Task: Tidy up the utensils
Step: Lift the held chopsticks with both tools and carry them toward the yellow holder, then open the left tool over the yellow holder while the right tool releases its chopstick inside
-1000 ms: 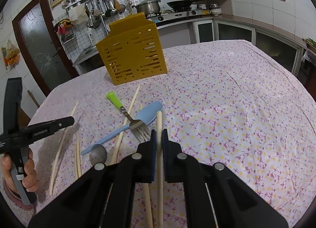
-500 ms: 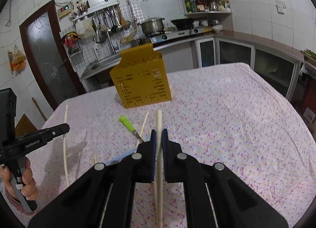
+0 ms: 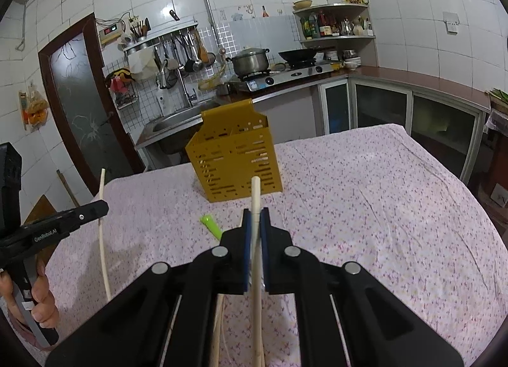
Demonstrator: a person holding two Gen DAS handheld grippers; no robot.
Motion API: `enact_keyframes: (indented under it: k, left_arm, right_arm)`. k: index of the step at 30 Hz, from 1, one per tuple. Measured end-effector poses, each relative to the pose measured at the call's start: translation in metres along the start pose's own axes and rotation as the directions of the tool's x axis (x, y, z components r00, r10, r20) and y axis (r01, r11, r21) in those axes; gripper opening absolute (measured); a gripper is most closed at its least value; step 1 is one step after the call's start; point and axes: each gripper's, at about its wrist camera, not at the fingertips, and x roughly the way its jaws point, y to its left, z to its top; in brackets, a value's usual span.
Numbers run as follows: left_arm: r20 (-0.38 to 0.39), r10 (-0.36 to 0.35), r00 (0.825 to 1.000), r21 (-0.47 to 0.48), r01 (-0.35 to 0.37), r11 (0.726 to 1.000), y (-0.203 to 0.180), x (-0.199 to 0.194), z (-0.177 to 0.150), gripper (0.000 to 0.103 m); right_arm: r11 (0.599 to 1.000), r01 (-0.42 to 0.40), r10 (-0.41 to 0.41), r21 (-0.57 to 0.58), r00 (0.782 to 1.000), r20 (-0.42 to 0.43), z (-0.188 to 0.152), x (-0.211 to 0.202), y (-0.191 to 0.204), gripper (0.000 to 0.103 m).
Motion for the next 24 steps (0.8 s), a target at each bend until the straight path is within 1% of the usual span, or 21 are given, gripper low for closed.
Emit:
enact_keyframes:
  k: [3, 6, 12, 15, 21, 24]
  left_arm:
    - [0.007, -0.003, 1.0, 0.006, 0.003, 1.0, -0.003, 0.004, 0.008, 0.004]
    - [0.031, -0.006, 1.0, 0.016, 0.006, 1.0, -0.008, 0.005, 0.019, 0.004]
    - [0.093, -0.013, 0.996, 0.029, 0.01, 1.0, -0.016, 0.005, 0.051, 0.004]
    - [0.116, -0.009, 0.993, 0.04, 0.005, 0.999, -0.021, 0.009, 0.069, 0.004]
    - [0.16, -0.008, 0.987, 0.067, -0.003, 0.998, -0.031, 0.021, 0.1, 0.004]
    - [0.177, -0.007, 0.984, 0.065, -0.004, 0.998, -0.032, 0.032, 0.116, 0.004]
  right_arm:
    - [1.0, -0.003, 0.003, -0.007, 1.0, 0.02, 0.008, 0.001, 0.003, 0.006]
    - [1.0, -0.013, 0.013, -0.009, 0.998, 0.055, 0.021, 0.002, 0.004, 0.006]
    - [1.0, -0.012, 0.015, -0.025, 0.992, 0.126, 0.053, 0.005, 0.006, 0.006]
    - [0.999, -0.03, 0.033, -0.023, 0.987, 0.155, 0.073, 0.013, 0.008, 0.006]
    - [0.998, -0.02, 0.033, -0.058, 0.97, 0.242, 0.112, 0.033, 0.015, 0.006]
    - [0.998, -0.026, 0.043, -0.063, 0.959, 0.279, 0.131, 0.045, 0.018, 0.006]
